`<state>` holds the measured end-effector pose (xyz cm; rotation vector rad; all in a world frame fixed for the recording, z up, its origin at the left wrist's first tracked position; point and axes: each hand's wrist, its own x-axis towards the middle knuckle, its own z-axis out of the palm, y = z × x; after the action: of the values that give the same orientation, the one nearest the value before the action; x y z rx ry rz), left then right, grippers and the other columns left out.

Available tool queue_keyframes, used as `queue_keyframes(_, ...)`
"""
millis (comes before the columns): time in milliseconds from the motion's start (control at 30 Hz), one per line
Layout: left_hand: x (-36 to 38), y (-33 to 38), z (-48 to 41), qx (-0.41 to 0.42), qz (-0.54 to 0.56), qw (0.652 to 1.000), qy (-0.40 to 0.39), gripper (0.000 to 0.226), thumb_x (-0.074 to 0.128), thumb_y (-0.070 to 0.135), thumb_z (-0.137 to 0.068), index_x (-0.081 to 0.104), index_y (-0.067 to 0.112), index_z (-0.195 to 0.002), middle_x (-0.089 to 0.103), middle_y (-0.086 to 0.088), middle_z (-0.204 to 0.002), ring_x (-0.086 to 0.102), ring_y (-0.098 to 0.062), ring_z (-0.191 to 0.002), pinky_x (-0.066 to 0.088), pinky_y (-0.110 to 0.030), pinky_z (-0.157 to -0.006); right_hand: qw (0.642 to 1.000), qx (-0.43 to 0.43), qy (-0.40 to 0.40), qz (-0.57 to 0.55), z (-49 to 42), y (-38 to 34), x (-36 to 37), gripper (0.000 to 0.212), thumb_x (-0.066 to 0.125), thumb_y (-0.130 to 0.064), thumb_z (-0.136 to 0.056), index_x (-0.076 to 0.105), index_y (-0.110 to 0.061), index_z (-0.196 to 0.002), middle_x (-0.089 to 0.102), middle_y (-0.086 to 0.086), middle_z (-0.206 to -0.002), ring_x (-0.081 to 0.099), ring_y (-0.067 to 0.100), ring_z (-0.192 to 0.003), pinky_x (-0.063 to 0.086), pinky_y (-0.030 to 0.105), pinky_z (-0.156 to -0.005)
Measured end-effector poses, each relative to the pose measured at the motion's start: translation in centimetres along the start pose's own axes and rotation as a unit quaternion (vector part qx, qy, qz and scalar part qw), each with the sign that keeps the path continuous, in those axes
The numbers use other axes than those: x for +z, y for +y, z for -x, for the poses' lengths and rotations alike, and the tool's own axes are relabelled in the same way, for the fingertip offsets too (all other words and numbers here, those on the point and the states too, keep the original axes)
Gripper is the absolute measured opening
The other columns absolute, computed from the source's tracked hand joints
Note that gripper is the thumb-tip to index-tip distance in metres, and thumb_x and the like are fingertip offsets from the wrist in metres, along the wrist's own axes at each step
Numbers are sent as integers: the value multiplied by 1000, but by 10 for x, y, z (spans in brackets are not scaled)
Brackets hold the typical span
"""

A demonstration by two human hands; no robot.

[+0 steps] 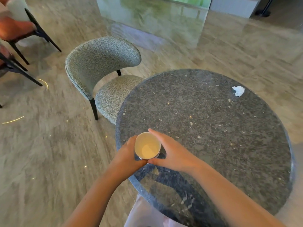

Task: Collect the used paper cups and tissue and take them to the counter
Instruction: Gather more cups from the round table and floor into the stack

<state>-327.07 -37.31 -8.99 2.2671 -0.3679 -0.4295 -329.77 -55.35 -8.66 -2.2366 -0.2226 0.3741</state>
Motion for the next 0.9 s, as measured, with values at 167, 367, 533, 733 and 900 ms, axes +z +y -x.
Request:
queue_keyframes(167, 4, -6, -3, 26, -32, 999, 25, 72, 78, 32, -68, 40, 27, -129, 47, 10, -117, 40, -2, -107, 30, -10, -76, 1000, 5, 5, -1, -2, 4, 4, 90, 69, -50, -75, 8, -46, -141, 29, -16, -146, 23, 4, -133, 27, 25, -100)
queue_keyframes(367, 6, -15, -6, 28, -72, 997, -1, 77, 78, 39, -66, 39, 28, -131, 47, 7, -125, 39, -6, -115, 29, -19, -89, 1000, 15, 8, 21, -4, 12, 12, 89, 69, -48, -75, 12, -38, -143, 30, -13, -144, 23, 5, -132, 26, 23, -98)
queue_keyframes(533, 13, -22, -6, -11, -61, 997, -56, 99, 75, 47, -68, 16, 24, -145, 31, 4, -146, 31, -10, -131, 29, -23, -98, 999, 30, -14, 32, -6, 17, 18, 85, 66, -44, -79, 11, -36, -144, 22, -13, -149, 24, 9, -136, 28, 27, -103)
queue_keyframes(733, 17, -24, -8, -12, -61, 995, -72, 103, 72, 46, -73, 4, 24, -147, 24, 2, -152, 25, -15, -138, 28, -29, -105, 999, 45, -9, 12, -5, 20, 23, 86, 67, -39, -80, 8, -40, -143, 20, -15, -150, 31, 12, -134, 34, 30, -102)
queue_keyframes(900, 20, -27, -10, -9, -43, 997, -64, 101, 73, 46, -71, 9, 23, -146, 27, 3, -150, 27, -13, -136, 23, -21, -99, 999, 48, -7, -2, -5, 21, 25, 85, 67, -34, -82, 7, -40, -143, 19, -15, -151, 32, 11, -134, 33, 28, -102)
